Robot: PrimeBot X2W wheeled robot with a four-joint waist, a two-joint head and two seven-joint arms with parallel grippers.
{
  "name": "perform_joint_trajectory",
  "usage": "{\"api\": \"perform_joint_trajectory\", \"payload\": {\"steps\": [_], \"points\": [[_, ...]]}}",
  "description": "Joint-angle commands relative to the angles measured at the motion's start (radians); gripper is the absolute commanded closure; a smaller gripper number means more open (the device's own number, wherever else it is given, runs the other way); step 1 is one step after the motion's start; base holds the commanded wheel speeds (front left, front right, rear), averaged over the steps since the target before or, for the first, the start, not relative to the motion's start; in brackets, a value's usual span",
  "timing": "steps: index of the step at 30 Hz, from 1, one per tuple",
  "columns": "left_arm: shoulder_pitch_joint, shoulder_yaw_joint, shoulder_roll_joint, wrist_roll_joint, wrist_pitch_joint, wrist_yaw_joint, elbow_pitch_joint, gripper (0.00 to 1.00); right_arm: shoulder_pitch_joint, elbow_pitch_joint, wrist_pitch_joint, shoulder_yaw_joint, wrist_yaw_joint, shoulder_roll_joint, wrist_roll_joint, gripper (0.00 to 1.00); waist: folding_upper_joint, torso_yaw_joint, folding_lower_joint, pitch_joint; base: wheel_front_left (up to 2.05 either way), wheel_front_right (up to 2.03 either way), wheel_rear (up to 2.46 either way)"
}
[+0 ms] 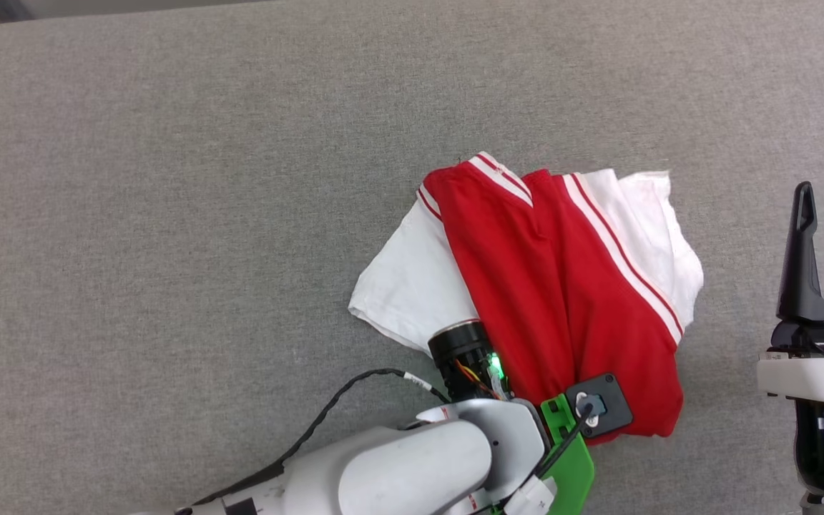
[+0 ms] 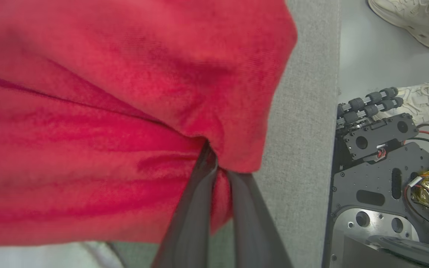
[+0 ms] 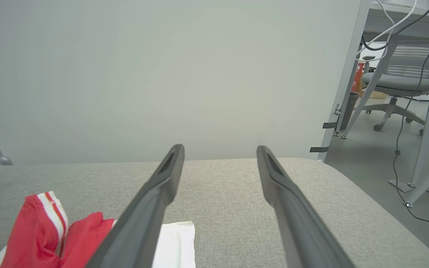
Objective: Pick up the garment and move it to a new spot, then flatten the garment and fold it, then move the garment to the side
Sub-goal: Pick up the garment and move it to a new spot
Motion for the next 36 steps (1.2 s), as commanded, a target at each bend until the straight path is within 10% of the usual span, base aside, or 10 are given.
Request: {"api": "perform_joint_trajectory", "payload": {"steps": [1,2,3,11,17,31,36], "points": [[0.005,0.005,0.007,0.011,-0.01,0.004,-0.002,1.0,-0.018,0.002,-0.009,0.001,-0.001,0.002,0.004,0.0,-0.0001,0.004,0.0,0.002,0.0,0.0,0.0],[0.002,0.005,0.006,0.014,-0.027,0.004,0.002,0.93,-0.017,0.003,-0.009,0.0,-0.001,0.002,0.003,0.0,-0.0001,0.008,0.0,0.0,0.0,0.0,0.0],[-0.008,0.005,0.003,0.018,-0.061,0.004,0.011,0.0,-0.014,0.005,-0.009,0.0,-0.001,0.002,0.001,0.0,-0.0001,0.013,0.0,-0.004,0.0,0.0,0.0],[-0.103,0.065,-0.033,-0.016,-0.445,0.008,0.118,0.0,0.032,0.021,-0.009,0.013,-0.001,0.002,-0.008,0.0,-0.0001,0.061,0.0,-0.086,0.0,0.0,0.0],[-0.109,0.169,0.0,-0.001,-0.626,0.101,0.158,0.0,0.067,0.031,-0.009,0.042,-0.001,0.002,-0.013,0.0,-0.0001,0.092,0.0,-0.149,0.0,0.0,0.0],[0.17,0.582,0.216,0.029,-0.693,0.402,-0.024,0.0,0.126,0.045,-0.009,0.065,-0.001,0.002,-0.021,0.0,-0.0001,0.157,0.0,-0.223,0.0,0.0,0.0],[0.336,0.739,0.226,0.079,-0.693,0.45,-0.108,0.0,0.134,0.056,-0.009,0.083,-0.001,0.002,-0.02,0.0,-0.0001,0.167,0.0,-0.241,0.0,0.0,0.0]]}}
